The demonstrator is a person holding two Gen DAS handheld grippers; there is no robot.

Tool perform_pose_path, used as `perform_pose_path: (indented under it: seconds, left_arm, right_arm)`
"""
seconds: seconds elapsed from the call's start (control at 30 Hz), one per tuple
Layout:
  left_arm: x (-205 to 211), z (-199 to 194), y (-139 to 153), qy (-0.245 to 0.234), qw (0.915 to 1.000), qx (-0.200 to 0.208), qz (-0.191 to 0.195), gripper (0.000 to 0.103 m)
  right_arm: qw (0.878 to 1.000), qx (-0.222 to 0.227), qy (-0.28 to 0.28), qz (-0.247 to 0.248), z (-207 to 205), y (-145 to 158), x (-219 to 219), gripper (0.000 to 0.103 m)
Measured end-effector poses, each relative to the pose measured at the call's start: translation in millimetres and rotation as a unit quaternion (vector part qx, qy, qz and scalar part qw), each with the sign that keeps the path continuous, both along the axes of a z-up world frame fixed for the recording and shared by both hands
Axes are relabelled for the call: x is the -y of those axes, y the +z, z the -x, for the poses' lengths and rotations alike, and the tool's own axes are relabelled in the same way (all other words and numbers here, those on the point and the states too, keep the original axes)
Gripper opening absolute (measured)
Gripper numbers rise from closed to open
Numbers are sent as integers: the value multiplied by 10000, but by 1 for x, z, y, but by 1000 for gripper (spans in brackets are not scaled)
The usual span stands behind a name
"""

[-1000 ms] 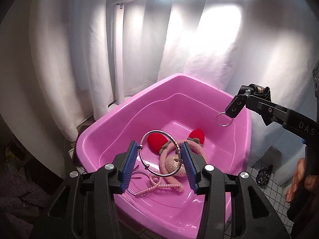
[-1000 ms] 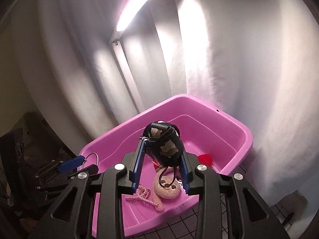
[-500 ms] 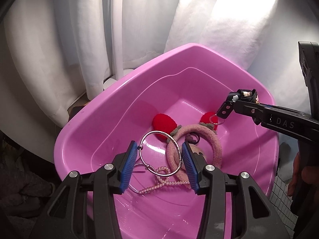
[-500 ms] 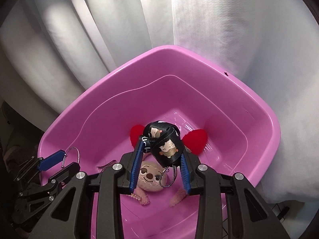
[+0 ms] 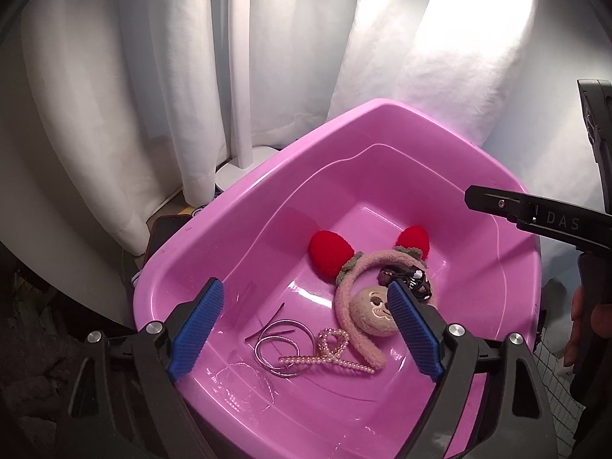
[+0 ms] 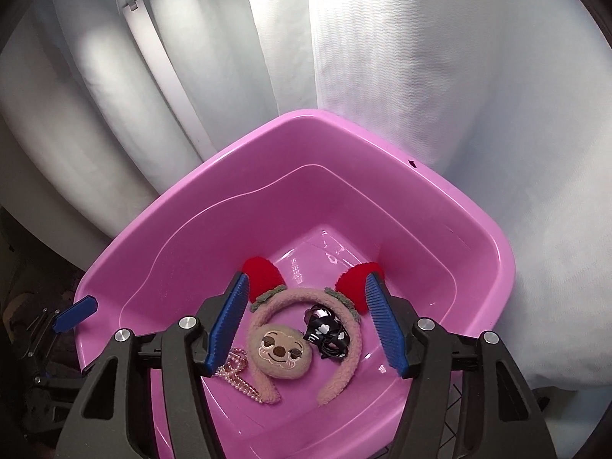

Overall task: Organize jewelry
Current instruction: 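Open both tools over the tub, dropping the bangle and the keychain, then move both tools back over the table toward the remaining items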

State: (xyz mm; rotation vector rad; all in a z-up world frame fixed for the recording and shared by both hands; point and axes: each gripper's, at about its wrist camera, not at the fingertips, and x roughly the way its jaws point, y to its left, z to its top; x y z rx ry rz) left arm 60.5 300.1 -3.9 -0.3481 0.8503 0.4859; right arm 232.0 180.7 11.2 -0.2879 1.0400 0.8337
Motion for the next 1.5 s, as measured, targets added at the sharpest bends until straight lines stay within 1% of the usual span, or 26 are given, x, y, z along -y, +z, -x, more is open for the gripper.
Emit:
perform_pose_path:
  seconds: [0.17, 0.67, 0.97, 1.1, 1.2, 1.37, 1.5]
  left_arm:
    - [4, 5, 1, -25, 10000, 25, -38, 85]
    - [15, 26, 15, -81, 9997, 176, -138, 85]
    - [29, 33, 24, -273, 9991, 275, -142, 85]
    - [42, 33, 31, -472, 9980, 395, -116, 85]
    - [59, 33, 38, -693, 9960, 533, -185, 85]
    - [92, 33, 46, -1126, 9900, 806, -274, 85]
    - [120, 30, 43, -1473, 9848, 906, -160, 86]
  right_arm:
    - [10000, 1, 43, -50, 4, 0, 0, 61]
    - [9998, 91, 36, -188, 22, 16, 14, 61]
    - [9993, 120, -160, -307, 36, 23, 42, 61]
    - [9980, 160, -355, -489, 44, 31, 68, 61]
    - [9961, 217, -569, -644, 50, 34, 100, 61]
    - [9919, 338, -1023, -668, 63, 31, 164, 62]
    - [9860, 387, -1511, -595, 77, 24, 222, 62]
